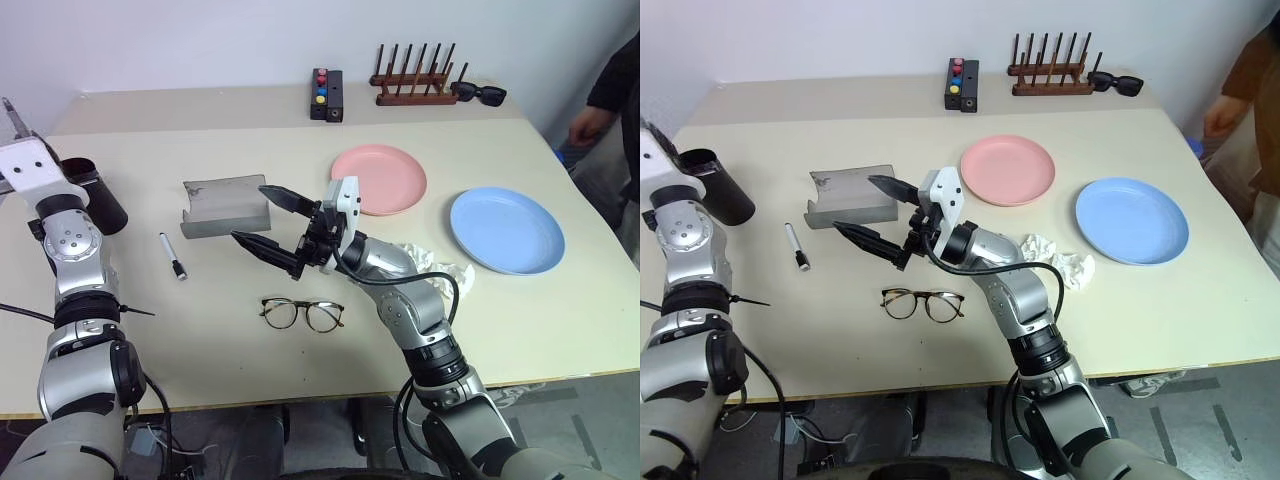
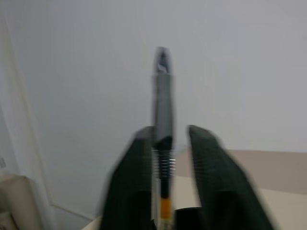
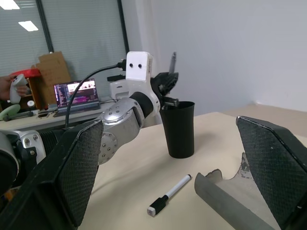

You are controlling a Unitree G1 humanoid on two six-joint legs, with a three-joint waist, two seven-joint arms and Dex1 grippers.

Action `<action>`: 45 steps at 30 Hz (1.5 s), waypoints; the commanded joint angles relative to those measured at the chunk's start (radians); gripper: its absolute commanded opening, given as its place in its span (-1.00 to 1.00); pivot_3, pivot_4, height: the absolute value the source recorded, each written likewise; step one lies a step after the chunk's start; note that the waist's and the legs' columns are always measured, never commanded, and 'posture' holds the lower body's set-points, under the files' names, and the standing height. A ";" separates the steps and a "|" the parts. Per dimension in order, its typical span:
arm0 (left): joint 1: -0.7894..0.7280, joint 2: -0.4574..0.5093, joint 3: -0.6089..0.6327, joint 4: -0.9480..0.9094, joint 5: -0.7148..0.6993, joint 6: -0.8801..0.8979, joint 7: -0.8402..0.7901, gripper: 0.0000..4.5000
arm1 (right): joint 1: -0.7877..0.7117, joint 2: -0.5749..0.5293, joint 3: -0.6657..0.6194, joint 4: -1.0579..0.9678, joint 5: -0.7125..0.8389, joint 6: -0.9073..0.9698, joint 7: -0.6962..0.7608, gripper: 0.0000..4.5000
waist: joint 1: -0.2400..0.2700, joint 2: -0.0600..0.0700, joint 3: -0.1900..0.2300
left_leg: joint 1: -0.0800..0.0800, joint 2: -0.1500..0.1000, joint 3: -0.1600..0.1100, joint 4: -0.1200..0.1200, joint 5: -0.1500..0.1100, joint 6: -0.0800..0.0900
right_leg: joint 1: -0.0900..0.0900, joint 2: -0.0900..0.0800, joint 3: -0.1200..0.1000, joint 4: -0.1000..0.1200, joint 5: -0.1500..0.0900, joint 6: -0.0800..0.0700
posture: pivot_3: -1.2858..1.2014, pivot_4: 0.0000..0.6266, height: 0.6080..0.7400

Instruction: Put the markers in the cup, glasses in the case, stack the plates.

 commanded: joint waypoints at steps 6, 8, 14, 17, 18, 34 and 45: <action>-0.002 0.006 -0.010 -0.026 -0.009 0.005 -0.001 0.16 | -0.011 0.001 -0.005 -0.047 0.020 -0.008 0.006 1.00 | 0.000 0.000 0.000 | 0.000 0.000 0.000 0.000 0.000 0.000 | 0.000 0.000 0.000 0.000 0.000 0.000 | 0.03 -0.52 1.00; -0.003 0.004 -0.010 -0.027 -0.011 0.004 -0.001 0.16 | -0.011 0.000 -0.005 -0.047 0.021 -0.007 0.007 1.00 | 0.000 0.000 0.000 | 0.000 0.000 0.000 0.000 0.000 0.000 | 0.000 0.000 0.000 0.000 0.000 0.000 | 0.03 -0.52 1.00; -0.006 0.000 -0.004 -0.046 -0.021 -0.005 0.002 0.16 | -0.013 -0.001 -0.004 -0.046 0.022 -0.008 0.008 1.00 | 0.000 0.000 0.000 | 0.000 0.000 0.000 0.000 0.000 0.000 | 0.000 0.000 0.000 0.000 0.000 0.000 | 0.03 -0.52 1.00; -0.008 -0.003 0.002 -0.104 -0.039 0.000 -0.009 0.16 | -0.014 -0.001 -0.005 -0.046 0.021 -0.008 0.007 1.00 | 0.000 0.000 0.000 | 0.000 0.000 0.000 0.000 0.000 0.000 | 0.000 0.000 0.000 0.000 0.000 0.000 | 0.03 -0.52 1.00; -0.007 -0.004 0.002 -0.121 -0.043 0.003 -0.013 0.16 | -0.015 -0.001 -0.005 -0.045 0.021 -0.008 0.007 1.00 | 0.000 0.000 0.000 | 0.000 0.000 0.000 0.000 0.000 0.000 | 0.000 0.000 0.000 0.000 0.000 0.000 | 0.03 -0.52 1.00; 0.337 -0.081 -0.040 -1.297 -0.446 1.185 -0.077 0.74 | -0.103 -0.233 -0.035 -0.002 -0.012 0.002 0.146 1.00 | -0.002 0.000 0.001 | 0.000 0.000 0.000 0.000 0.000 0.000 | 0.000 0.000 0.001 0.001 -0.001 0.000 | 0.03 -0.52 1.00; 0.205 -0.353 0.095 -1.244 -0.361 1.711 0.249 0.99 | -0.081 -0.296 -0.017 -0.027 -0.027 0.023 0.211 1.00 | 0.002 -0.001 0.001 | 0.000 0.000 -0.001 0.002 0.000 0.000 | 0.001 0.000 0.000 0.001 -0.001 0.000 | 0.03 -0.52 1.00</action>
